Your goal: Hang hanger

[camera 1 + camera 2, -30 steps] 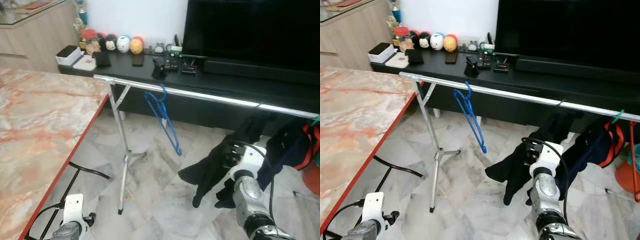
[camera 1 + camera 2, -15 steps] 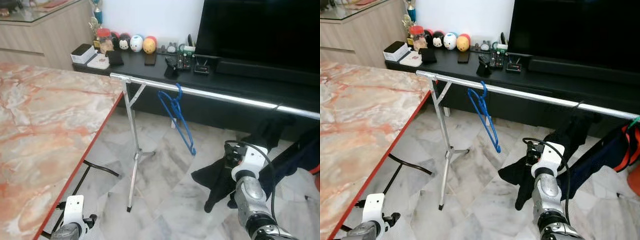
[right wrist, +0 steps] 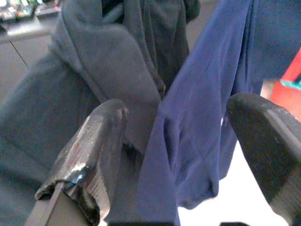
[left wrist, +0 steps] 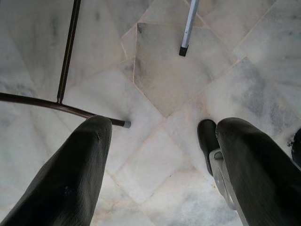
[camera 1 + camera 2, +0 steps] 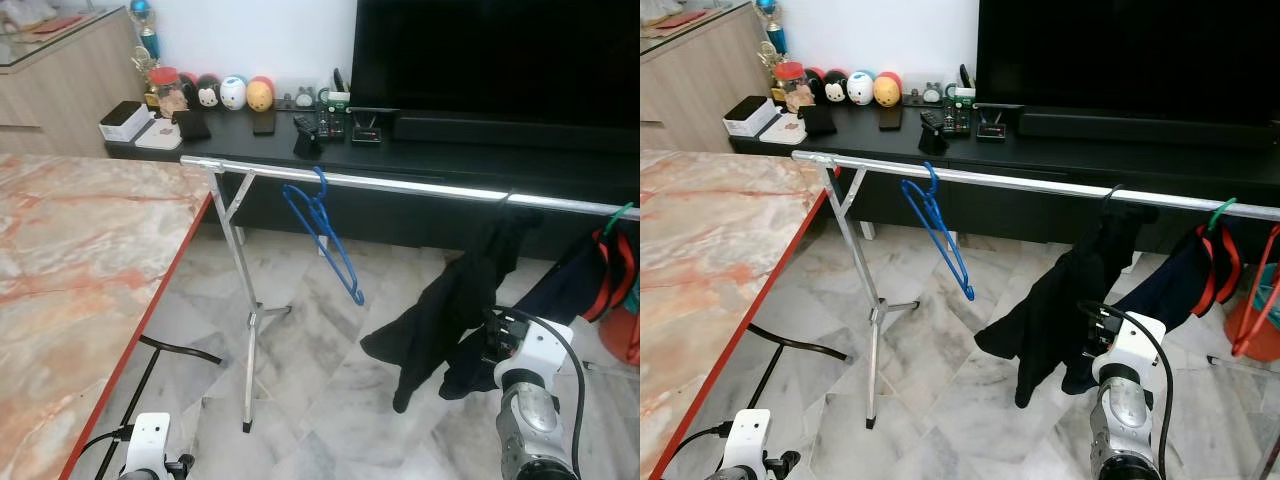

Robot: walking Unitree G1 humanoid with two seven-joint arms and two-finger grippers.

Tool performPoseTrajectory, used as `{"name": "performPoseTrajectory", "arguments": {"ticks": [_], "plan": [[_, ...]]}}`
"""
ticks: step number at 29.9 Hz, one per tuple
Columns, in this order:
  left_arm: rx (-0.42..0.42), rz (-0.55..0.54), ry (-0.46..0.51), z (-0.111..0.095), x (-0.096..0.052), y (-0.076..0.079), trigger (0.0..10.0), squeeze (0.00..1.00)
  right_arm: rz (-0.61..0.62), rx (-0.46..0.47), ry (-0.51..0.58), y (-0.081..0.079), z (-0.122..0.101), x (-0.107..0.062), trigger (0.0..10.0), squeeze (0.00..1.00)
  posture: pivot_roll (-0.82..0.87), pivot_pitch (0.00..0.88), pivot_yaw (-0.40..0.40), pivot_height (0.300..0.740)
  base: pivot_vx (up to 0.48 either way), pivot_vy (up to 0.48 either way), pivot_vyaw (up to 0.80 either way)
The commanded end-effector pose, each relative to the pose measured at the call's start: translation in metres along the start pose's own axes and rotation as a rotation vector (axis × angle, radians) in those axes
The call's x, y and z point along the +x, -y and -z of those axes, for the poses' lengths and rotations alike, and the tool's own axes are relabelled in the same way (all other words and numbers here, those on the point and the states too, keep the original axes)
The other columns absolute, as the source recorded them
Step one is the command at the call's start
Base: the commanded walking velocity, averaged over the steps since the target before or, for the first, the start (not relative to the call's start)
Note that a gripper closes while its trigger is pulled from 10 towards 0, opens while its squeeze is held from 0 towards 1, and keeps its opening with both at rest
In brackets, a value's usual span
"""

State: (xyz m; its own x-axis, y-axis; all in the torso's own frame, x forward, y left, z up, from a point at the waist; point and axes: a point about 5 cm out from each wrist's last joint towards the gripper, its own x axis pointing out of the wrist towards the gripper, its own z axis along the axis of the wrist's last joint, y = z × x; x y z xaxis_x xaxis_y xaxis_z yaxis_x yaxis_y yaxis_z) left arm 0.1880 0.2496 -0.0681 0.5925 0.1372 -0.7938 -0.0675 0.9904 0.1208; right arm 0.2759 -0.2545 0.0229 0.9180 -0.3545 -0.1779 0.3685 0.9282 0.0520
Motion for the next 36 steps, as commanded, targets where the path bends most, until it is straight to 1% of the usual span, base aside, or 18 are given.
{"name": "performPoseTrajectory", "arguments": {"ticks": [1,3,5,6,11,13,18,23,36], "plan": [[0.014,-0.002,-0.012,0.006,-0.002,-0.004,10.0,0.0,0.009,0.008,0.022,0.004,-0.004,0.001,10.0,0.0,-0.18,0.0,0.045,0.74,0.0,0.0,-0.68],[0.017,0.001,-0.011,0.007,-0.002,-0.004,10.0,0.0,0.011,0.008,0.036,0.005,-0.006,0.0,10.0,0.0,-0.18,0.0,0.044,0.74,0.0,0.0,-0.68],[0.016,0.0,-0.009,0.006,-0.002,-0.004,10.0,0.0,0.001,-0.003,0.05,0.005,-0.007,0.0,10.0,0.0,-0.18,0.0,0.044,0.74,0.0,0.0,0.0],[0.018,0.0,-0.007,0.006,-0.002,-0.004,10.0,0.0,-0.024,-0.023,0.074,0.002,-0.011,0.0,10.0,0.0,-0.19,0.0,0.046,0.74,0.0,0.0,0.0],[0.021,0.0,0.0,0.003,-0.001,-0.004,10.0,0.0,-0.093,-0.049,0.124,-0.007,-0.019,0.001,10.0,0.0,-0.2,0.0,0.053,0.74,0.0,0.0,0.0],[0.023,0.0,0.002,0.003,-0.001,-0.004,10.0,0.0,-0.099,-0.05,0.128,-0.007,-0.019,0.001,10.0,0.0,-0.2,0.0,0.056,0.74,0.0,0.0,0.0],[0.027,0.001,0.012,0.0,-0.001,-0.004,10.0,0.0,-0.133,-0.054,0.139,-0.013,-0.021,0.0,10.0,0.0,-0.2,0.0,0.06,0.74,0.0,0.0,0.58],[0.025,0.002,0.019,-0.002,-0.001,-0.003,10.0,0.0,-0.137,-0.038,0.136,-0.014,-0.021,0.0,10.0,0.0,-0.2,0.0,0.059,0.74,0.0,0.0,0.0],[0.022,0.004,0.031,-0.005,0.0,-0.002,10.0,0.0,-0.159,-0.033,0.141,-0.021,-0.023,0.001,10.0,0.0,-0.2,0.0,0.06,0.74,0.0,0.0,0.0]]}}
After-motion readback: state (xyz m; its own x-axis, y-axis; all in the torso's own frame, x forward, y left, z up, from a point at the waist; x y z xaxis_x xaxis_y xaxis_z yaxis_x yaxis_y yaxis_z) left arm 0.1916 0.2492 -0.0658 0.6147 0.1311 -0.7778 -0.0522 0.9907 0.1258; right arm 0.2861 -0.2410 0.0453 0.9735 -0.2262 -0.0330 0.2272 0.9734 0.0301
